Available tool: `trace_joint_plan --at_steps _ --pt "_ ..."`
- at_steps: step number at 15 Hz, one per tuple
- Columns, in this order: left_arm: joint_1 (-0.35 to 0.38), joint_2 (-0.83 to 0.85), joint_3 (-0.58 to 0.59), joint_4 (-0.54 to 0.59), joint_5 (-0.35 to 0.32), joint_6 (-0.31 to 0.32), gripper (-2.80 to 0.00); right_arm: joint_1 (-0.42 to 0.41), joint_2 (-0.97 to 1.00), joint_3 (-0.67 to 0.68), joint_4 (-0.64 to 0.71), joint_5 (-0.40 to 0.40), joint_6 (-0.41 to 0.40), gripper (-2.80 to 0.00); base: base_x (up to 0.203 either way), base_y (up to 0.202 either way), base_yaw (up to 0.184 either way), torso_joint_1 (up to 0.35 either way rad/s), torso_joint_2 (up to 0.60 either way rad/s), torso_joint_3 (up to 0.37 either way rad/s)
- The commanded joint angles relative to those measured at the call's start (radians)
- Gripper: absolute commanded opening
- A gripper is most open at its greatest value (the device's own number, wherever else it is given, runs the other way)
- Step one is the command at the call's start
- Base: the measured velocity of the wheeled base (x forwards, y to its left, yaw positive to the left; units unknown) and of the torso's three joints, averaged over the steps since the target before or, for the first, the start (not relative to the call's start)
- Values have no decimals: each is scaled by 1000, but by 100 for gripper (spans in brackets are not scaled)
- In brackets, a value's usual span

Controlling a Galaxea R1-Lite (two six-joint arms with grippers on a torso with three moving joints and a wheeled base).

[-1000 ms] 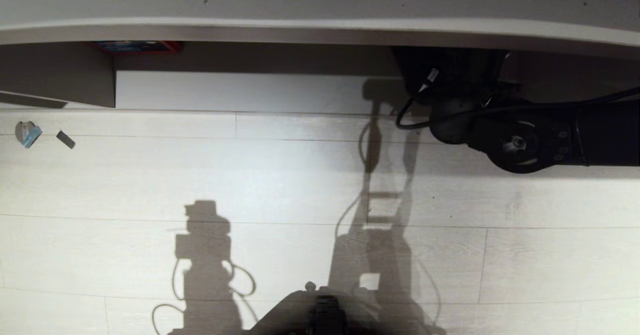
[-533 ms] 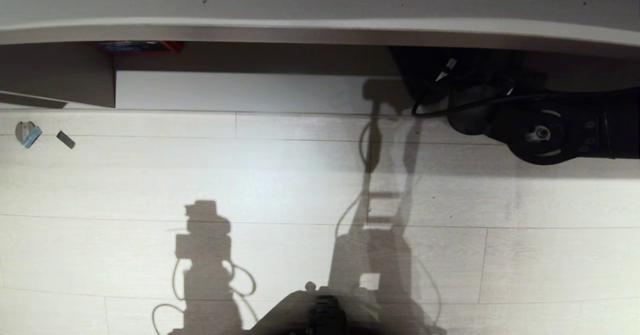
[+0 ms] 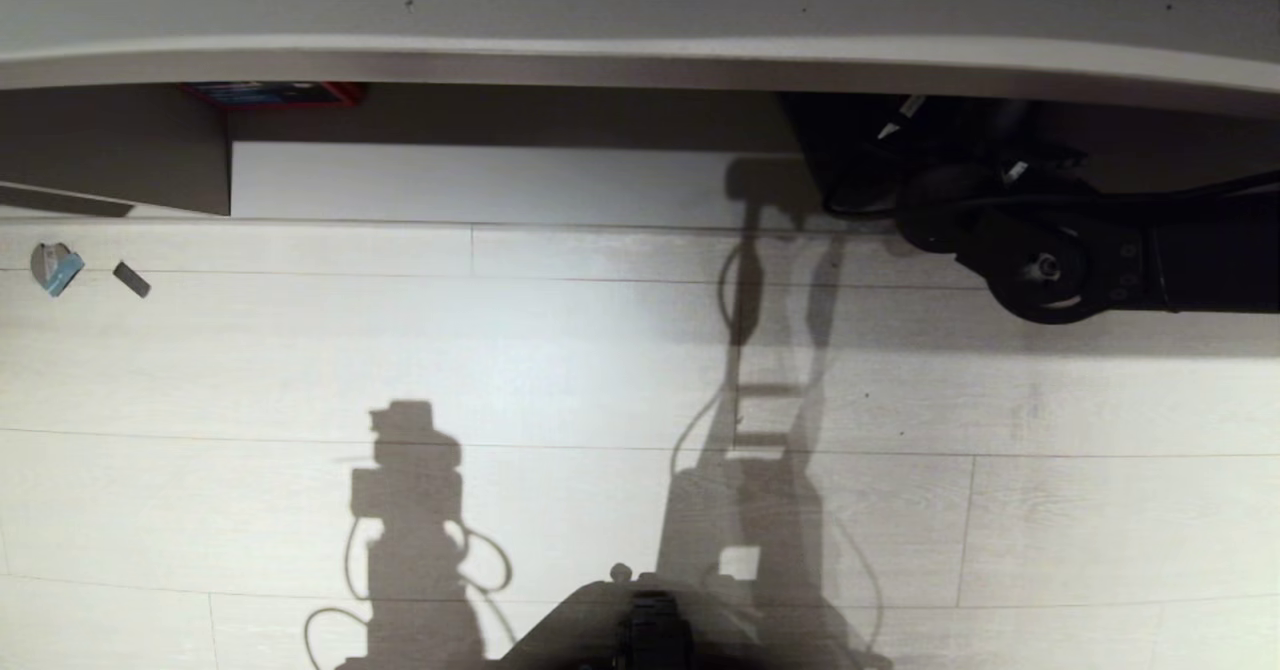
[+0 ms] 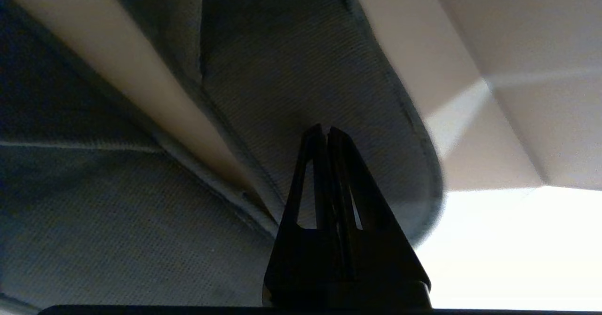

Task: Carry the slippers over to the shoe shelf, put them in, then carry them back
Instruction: Pick up the slippers in the shoe cabinet

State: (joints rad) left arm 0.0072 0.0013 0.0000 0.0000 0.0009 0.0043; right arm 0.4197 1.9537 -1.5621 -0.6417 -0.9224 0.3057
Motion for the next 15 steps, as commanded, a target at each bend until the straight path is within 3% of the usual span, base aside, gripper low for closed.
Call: trace_joint_plan --at_steps 1,11,15 --pt "0 0 0 0 1 0 -280 -13 36 3 -6 10 1 -280 0 0 0 0 0 0" --pt "0 0 0 0 1 0 -280 -17 -56 202 8 258 -4 -280 0 0 0 0 0 0" --pt "0 0 0 0 1 0 -280 -48 -78 225 7 308 -19 -280 0 0 0 0 0 0"
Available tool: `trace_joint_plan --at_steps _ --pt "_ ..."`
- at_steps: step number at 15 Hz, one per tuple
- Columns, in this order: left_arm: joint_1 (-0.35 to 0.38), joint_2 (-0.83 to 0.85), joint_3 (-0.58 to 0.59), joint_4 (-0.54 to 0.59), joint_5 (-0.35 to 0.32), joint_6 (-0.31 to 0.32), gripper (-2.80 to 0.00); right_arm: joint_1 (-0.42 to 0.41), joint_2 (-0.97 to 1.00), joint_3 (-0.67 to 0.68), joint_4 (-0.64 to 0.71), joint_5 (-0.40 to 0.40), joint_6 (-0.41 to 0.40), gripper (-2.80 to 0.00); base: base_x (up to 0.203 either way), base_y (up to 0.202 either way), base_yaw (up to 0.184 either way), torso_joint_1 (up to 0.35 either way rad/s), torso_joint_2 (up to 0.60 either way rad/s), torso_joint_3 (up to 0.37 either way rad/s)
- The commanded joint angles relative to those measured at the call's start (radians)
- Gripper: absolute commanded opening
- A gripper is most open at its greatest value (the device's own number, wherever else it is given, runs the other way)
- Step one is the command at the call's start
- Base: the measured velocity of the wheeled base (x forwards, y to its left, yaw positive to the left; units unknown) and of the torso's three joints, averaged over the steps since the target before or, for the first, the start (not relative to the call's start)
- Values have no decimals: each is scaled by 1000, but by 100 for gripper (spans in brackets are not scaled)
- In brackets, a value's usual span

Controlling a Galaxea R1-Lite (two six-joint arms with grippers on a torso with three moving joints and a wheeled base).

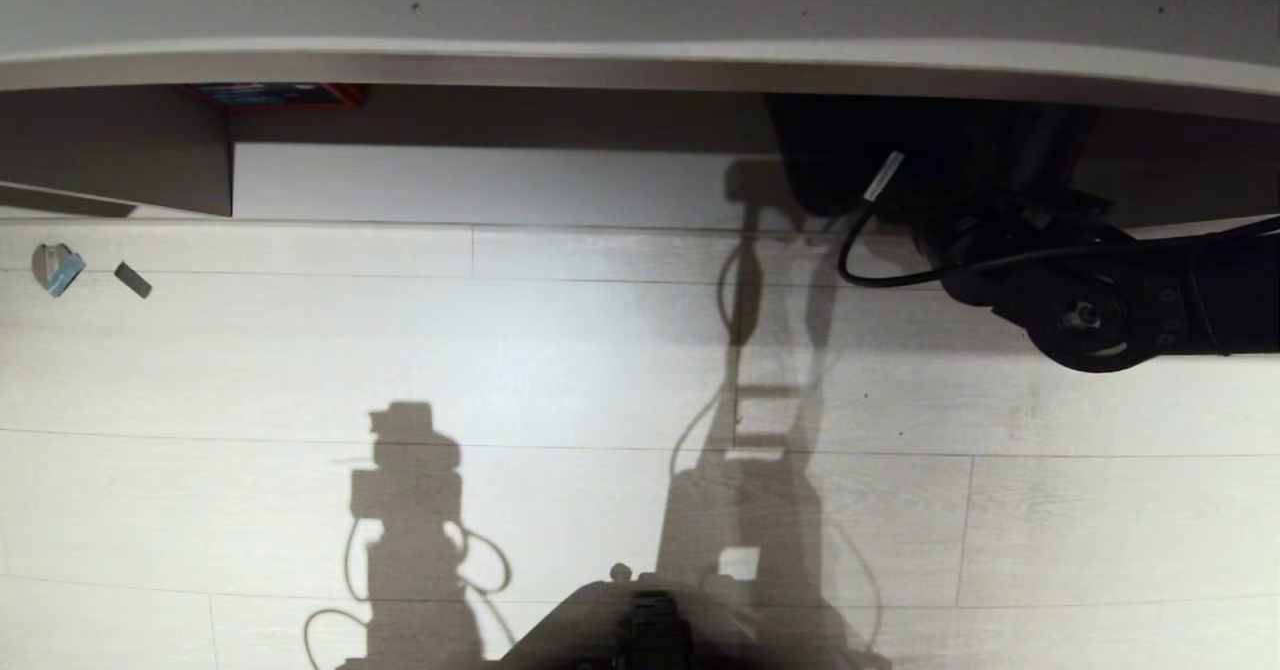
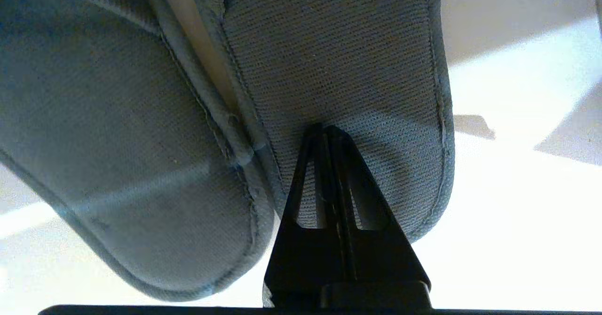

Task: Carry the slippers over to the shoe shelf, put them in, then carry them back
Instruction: Pick up the slippers in the shoe cabinet

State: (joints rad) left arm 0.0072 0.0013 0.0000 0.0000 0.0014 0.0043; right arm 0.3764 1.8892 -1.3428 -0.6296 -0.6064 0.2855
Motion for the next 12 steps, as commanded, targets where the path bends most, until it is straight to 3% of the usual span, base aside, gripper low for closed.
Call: trace_joint_plan --at_steps 1,4,8,12 --pt "0 0 0 0 0 0 -280 -8 -20 6 -5 -6 -1 -280 0 0 0 0 0 0" --pt "0 0 0 0 0 0 -280 -9 -88 45 -1 8 -33 -280 0 0 0 0 0 0" --pt "0 0 0 0 0 5 -280 -3 -209 186 -11 129 -107 -280 0 0 0 0 0 0" --pt "0 0 0 0 0 3 -280 1 -200 273 -211 181 -202 -280 0 0 0 0 0 0"
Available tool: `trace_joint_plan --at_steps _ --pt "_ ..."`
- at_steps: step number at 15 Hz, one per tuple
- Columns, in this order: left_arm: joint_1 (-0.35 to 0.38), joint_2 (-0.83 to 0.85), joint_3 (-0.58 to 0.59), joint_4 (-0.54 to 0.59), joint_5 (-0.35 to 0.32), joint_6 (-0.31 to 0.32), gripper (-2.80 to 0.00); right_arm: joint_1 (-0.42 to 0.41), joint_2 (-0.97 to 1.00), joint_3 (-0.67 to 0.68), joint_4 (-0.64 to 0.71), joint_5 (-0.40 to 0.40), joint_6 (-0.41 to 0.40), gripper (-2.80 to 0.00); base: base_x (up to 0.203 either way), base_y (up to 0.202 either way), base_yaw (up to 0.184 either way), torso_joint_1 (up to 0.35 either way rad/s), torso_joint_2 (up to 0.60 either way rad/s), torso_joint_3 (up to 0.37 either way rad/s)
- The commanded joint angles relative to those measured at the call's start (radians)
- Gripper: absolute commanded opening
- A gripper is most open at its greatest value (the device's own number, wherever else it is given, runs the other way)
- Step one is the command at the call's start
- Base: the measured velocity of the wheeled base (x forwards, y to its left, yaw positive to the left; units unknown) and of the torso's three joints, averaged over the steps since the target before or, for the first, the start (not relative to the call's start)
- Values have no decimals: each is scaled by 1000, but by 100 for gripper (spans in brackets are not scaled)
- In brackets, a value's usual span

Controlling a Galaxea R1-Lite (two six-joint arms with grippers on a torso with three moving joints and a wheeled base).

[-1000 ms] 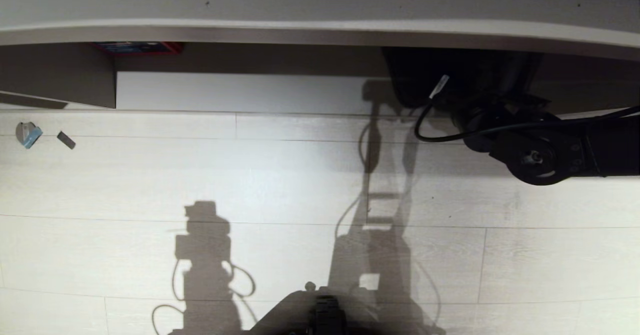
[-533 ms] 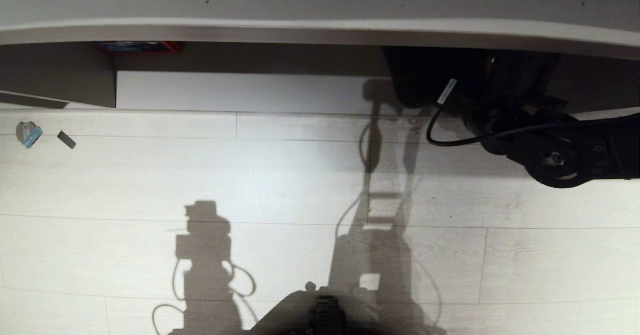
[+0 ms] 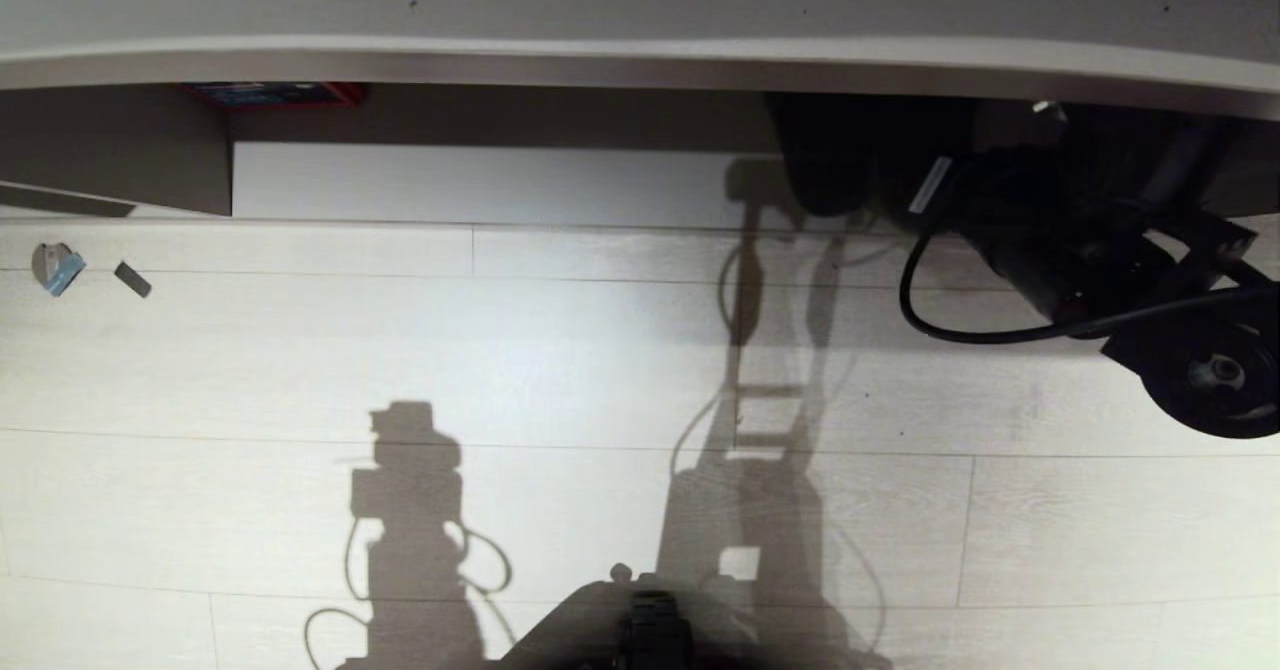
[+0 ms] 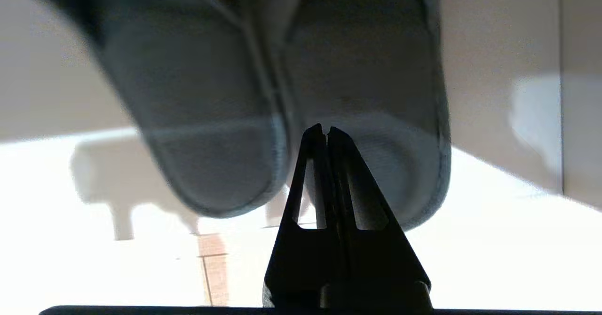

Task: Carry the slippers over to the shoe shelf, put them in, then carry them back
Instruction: Pick up the slippers in the shoe cabinet

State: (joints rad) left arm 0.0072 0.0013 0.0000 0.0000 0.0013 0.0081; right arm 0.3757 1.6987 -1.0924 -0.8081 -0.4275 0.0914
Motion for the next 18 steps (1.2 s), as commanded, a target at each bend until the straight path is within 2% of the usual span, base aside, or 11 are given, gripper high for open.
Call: trace_joint_plan --at_steps 1,2,3,9,13,14,16,18 --pt "0 0 0 0 0 1 -280 2 -8 60 -94 31 -53 -280 0 0 0 0 0 0" --pt "0 0 0 0 0 0 -280 2 0 84 -142 52 -104 -280 0 0 0 0 0 0" --pt "0 0 0 0 0 0 -280 2 17 88 -154 54 -119 -280 0 0 0 0 0 0" --pt "0 0 0 0 0 -2 -280 2 41 95 -157 56 -117 -280 0 0 0 0 0 0" --pt "0 0 0 0 0 0 -280 10 9 170 -157 67 -126 -280 0 0 0 0 0 0" --pt "0 0 0 0 0 0 -280 14 3 180 -158 73 -127 0 0 0 0 0 0 0" --pt "0 0 0 0 0 0 -280 23 -6 184 -158 73 -129 0 0 0 0 0 0 0" --pt "0 0 0 0 0 0 -280 27 -43 217 -159 93 -179 0 0 0 0 0 0 0"
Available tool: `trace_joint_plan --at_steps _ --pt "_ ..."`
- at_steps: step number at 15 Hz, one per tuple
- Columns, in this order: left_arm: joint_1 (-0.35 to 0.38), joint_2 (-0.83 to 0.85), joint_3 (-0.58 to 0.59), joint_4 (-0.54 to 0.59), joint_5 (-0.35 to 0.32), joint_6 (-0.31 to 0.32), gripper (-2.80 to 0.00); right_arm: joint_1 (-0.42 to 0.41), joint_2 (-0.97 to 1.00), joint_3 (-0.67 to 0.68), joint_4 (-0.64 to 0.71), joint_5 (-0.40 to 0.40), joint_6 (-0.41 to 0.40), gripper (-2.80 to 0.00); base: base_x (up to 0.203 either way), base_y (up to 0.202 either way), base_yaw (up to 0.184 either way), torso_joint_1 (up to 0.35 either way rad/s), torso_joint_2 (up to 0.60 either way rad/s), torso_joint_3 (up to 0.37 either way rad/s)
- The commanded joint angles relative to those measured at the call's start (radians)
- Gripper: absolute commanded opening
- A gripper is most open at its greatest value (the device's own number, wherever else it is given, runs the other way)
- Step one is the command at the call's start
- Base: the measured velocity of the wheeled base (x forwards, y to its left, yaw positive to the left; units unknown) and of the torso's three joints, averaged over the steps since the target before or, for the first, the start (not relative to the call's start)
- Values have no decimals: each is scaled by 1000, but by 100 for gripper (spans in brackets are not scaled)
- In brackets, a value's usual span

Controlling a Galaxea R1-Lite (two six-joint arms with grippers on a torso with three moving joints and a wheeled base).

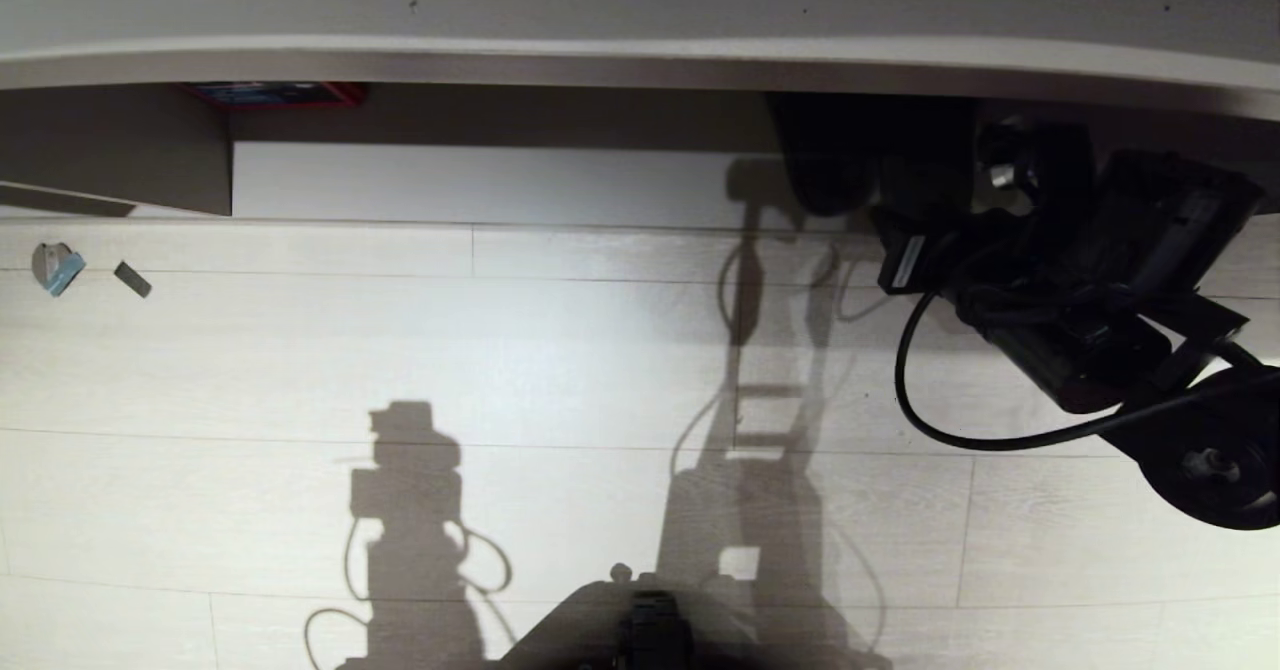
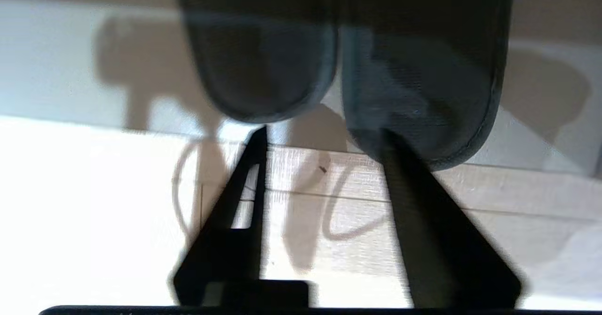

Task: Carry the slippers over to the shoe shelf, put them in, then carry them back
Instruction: Pick up the slippers in the shoe cabinet

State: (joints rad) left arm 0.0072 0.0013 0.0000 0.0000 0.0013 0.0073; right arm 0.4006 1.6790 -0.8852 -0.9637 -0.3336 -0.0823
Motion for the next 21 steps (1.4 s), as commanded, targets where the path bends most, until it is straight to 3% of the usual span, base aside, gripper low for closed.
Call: trace_joint_plan --at_steps 1,4,8,12,21 --pt "0 0 0 0 0 0 -280 2 -35 33 -18 7 -30 0 0 0 0 0 0 0" --pt "0 0 0 0 0 0 -280 -19 0 60 -161 31 -105 0 0 0 0 0 0 0" --pt "0 0 0 0 0 0 -280 -57 94 1 -288 34 -117 0 0 0 0 0 0 0" --pt "0 0 0 0 0 2 -280 -93 160 -80 -316 110 -107 0 0 0 0 0 0 0" --pt "0 0 0 0 0 0 -280 -102 317 -332 -352 106 -92 0 0 0 0 0 0 0"
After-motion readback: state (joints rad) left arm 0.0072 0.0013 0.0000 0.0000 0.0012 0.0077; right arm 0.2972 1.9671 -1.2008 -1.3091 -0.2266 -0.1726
